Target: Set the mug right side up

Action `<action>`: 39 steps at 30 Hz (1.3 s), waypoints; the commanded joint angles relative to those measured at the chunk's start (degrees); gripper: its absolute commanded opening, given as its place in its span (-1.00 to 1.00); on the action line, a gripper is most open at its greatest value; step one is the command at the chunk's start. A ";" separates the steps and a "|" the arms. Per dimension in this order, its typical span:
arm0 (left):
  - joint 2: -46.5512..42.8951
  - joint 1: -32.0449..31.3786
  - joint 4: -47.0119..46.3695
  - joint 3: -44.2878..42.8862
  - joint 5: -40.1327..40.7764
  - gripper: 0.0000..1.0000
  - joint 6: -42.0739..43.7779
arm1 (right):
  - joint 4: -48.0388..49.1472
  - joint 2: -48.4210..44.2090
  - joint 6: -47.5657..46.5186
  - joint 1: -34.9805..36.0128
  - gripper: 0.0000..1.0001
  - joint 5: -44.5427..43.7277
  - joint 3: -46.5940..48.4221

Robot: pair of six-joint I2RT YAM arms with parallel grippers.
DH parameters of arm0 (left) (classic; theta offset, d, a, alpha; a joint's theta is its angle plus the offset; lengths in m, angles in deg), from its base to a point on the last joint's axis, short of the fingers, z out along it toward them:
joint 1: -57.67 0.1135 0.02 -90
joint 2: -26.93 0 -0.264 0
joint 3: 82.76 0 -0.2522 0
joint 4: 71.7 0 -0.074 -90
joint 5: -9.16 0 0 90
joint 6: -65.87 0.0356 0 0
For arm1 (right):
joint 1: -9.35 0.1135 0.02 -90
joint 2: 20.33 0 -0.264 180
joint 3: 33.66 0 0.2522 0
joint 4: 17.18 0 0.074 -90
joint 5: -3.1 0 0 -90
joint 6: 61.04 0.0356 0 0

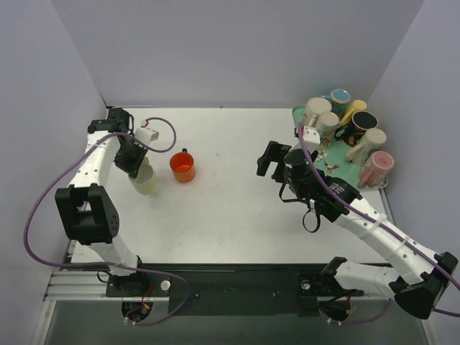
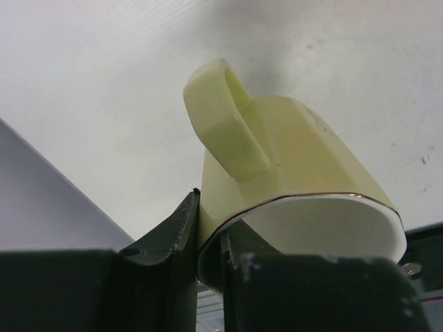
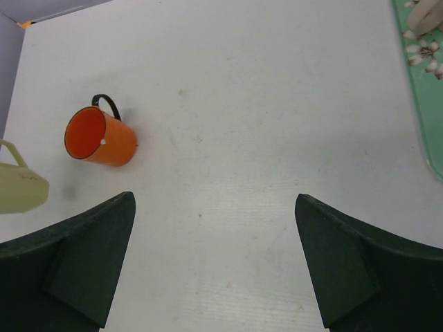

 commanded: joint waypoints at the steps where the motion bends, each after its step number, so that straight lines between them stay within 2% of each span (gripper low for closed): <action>1: 6.37 6.86 0.61 -10.25 -4.31 -1.00 -12.65 | -1.55 -2.23 -1.51 -2.80 0.87 -1.76 -1.85; 6: 18.33 6.86 0.09 -20.01 -4.75 -1.00 -17.40 | -2.26 -4.25 -1.25 -10.17 0.86 -0.61 -4.84; 10: 21.77 6.95 -5.17 -20.55 -5.37 -1.00 -19.96 | -3.40 -6.00 -1.16 -16.25 0.84 -2.01 -7.65; 16: 28.28 6.78 -4.14 -24.77 -4.14 -1.00 -20.67 | -4.11 -7.77 -1.77 -25.47 0.83 -5.79 -12.22; 19: 29.16 6.34 -5.97 -23.98 -3.52 -1.00 -21.02 | -2.62 -7.16 -3.35 -33.62 0.83 -6.76 -14.07; 21: 28.90 6.16 -7.29 -22.84 -3.87 -0.84 -20.58 | -0.86 -5.58 -3.71 -39.42 0.78 -5.63 -15.12; 22: 28.20 6.16 -7.48 -22.49 -4.39 -0.36 -19.97 | -0.33 -4.53 -3.62 -41.63 0.78 -5.36 -15.04; 24: 26.54 6.25 -8.09 -21.87 -5.45 0.38 -19.44 | 1.60 -1.54 -2.48 -46.55 0.78 -5.01 -14.60; 25: 25.05 6.42 -8.27 -21.70 -5.71 0.62 -19.00 | 3.00 1.00 -2.48 -48.84 0.77 -4.48 -13.82; 29: 20.39 6.95 -9.50 -22.48 -7.12 0.72 -18.12 | 5.39 9.26 -1.51 -52.72 0.71 -4.39 -9.35; 31: 18.02 6.95 -9.50 -23.01 -8.00 0.73 -17.42 | 5.91 13.30 -2.21 -54.74 0.63 -3.61 -7.50; 34: 15.11 6.95 -8.80 -23.01 -8.62 0.75 -16.19 | 4.95 18.50 -3.36 -58.17 0.62 -2.72 -4.59; 39: 5.20 6.78 -12.04 -14.60 -11.95 0.80 -13.02 | 4.60 24.75 -4.41 -60.11 0.53 -0.79 -1.42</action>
